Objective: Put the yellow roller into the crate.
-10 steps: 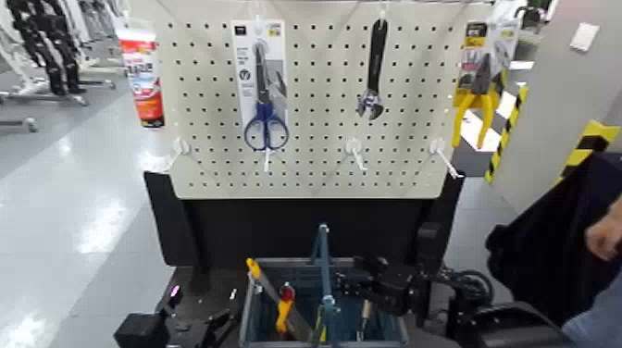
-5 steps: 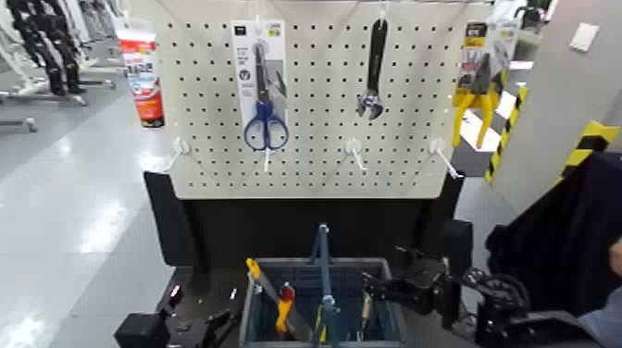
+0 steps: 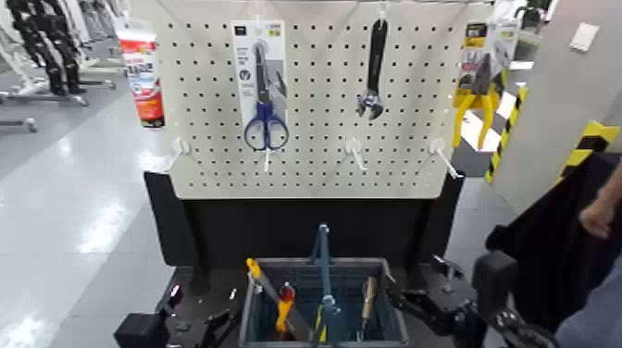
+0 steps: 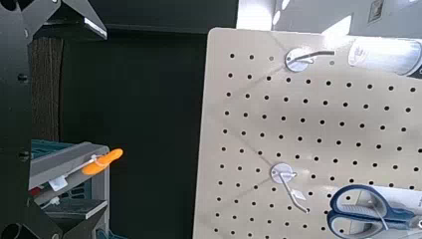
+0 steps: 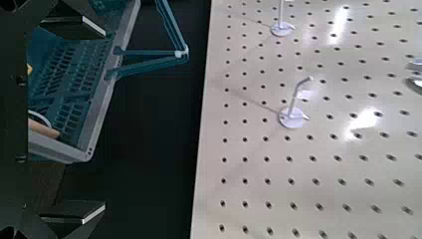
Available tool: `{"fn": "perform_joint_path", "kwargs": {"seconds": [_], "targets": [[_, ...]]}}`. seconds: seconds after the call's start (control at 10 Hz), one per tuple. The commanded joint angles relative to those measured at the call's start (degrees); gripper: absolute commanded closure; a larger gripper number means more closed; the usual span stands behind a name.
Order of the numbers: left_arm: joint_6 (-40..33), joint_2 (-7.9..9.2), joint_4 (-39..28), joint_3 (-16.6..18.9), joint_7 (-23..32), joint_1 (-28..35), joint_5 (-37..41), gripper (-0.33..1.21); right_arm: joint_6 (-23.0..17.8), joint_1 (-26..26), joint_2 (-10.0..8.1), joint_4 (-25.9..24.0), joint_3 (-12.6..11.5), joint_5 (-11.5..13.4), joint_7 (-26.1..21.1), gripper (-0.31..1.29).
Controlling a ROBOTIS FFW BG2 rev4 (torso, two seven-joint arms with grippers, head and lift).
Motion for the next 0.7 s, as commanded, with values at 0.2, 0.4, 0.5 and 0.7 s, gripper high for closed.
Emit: {"fn": "perform_joint_path", "kwargs": {"seconds": [0.2, 0.4, 0.5, 0.7], "targets": [[0.00, 0.02, -0.18, 0.18, 0.00, 0.09, 0.00, 0.12, -9.70, 6.31, 2.57, -0.76, -0.71, 0.79, -6.89, 0.11], [0.18, 0.02, -0.27, 0.27, 0.00, 0.27, 0.00, 0.12, -13.30, 9.65, 2.92, -1.29, -0.01, 1.84, -12.52, 0.13], [0.18, 0.10, -0.44, 0.45, 0.00, 0.53, 0.00, 0.12, -13.83, 10.44, 2.92, -1.29, 0.52, 1.75, -13.75, 0.13], [0.26, 0.10, -0.44, 0.45, 0.09, 0.62, 0.00, 0.12, -16.02, 11.41, 3.19, -0.41, 0.78, 1.75, -14.45, 0.13]]}}
